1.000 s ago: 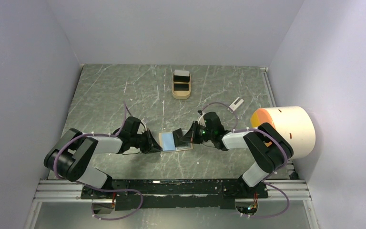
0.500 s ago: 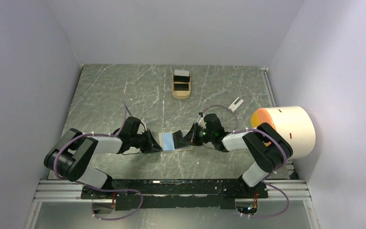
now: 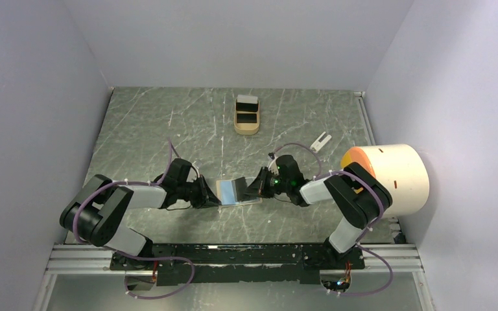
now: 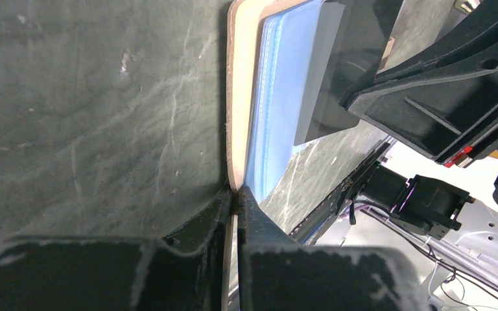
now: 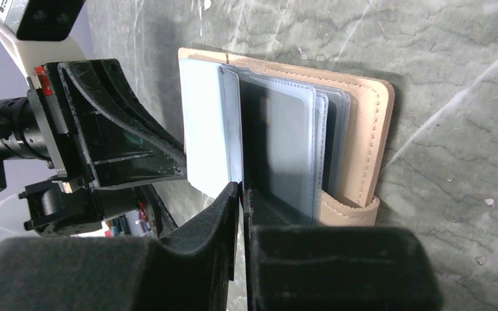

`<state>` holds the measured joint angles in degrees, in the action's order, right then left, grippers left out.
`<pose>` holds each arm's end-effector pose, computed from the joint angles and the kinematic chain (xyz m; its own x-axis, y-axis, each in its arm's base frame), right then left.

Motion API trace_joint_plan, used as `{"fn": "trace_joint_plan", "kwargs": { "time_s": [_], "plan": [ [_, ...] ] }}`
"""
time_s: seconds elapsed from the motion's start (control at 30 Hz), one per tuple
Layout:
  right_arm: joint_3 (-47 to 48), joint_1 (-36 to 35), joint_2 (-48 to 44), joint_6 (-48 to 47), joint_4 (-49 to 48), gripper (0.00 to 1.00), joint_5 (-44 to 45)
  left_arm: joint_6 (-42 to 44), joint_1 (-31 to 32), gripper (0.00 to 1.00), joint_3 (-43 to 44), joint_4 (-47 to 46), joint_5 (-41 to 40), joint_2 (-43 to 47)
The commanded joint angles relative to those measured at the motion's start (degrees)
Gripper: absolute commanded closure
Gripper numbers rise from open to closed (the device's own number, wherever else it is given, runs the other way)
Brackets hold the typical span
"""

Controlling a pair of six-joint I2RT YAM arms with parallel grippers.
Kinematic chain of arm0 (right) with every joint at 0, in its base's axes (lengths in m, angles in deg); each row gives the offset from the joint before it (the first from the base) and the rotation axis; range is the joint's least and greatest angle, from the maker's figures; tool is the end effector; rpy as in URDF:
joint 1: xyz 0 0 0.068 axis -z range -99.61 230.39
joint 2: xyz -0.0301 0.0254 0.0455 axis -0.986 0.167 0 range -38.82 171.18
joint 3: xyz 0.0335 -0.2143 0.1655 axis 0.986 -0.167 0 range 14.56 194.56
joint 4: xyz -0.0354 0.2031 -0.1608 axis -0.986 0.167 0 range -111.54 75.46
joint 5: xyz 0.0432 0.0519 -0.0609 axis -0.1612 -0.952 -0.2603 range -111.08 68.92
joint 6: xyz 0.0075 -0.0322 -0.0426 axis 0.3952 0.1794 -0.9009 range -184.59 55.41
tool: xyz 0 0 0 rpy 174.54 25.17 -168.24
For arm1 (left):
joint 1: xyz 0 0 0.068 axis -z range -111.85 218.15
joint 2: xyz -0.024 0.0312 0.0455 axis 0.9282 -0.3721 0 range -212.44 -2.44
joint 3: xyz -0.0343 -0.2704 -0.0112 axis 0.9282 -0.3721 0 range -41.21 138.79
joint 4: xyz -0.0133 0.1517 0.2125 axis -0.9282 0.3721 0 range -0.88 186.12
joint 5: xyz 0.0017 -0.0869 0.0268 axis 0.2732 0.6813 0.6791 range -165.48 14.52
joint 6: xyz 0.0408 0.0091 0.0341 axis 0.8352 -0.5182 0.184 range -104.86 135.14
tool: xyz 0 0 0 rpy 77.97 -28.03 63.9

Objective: Put the credit cards into the card holder
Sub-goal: Insert the credit card into the card holder.

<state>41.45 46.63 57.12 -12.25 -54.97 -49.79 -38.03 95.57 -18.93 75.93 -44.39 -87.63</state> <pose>0.2204 0.1679 0.1075 -0.9387 0.2077 -0.2753 -0.1130 0.5691 0.8145 0.1962 -0.1225 0.1060 -0.9588 -0.2749 -0.0722 -0.1281 0.6446 -0.7537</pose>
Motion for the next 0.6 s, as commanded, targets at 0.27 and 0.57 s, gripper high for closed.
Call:
{"fn": "trace_joint_plan", "kwargs": {
  "time_s": [0.27, 0.57],
  "plan": [
    [3.5, -0.4, -5.1, -11.5, 20.8, 0.64, 10.3, 0.9, -0.3, 0.91, -0.8, 0.4, -1.4, -0.4],
    [7.5, -0.6, -3.8, -16.1, 24.0, 0.65, 10.7, 0.7, -0.4, 0.91, -1.0, -0.1, -1.1, -0.5]
  ]
}}
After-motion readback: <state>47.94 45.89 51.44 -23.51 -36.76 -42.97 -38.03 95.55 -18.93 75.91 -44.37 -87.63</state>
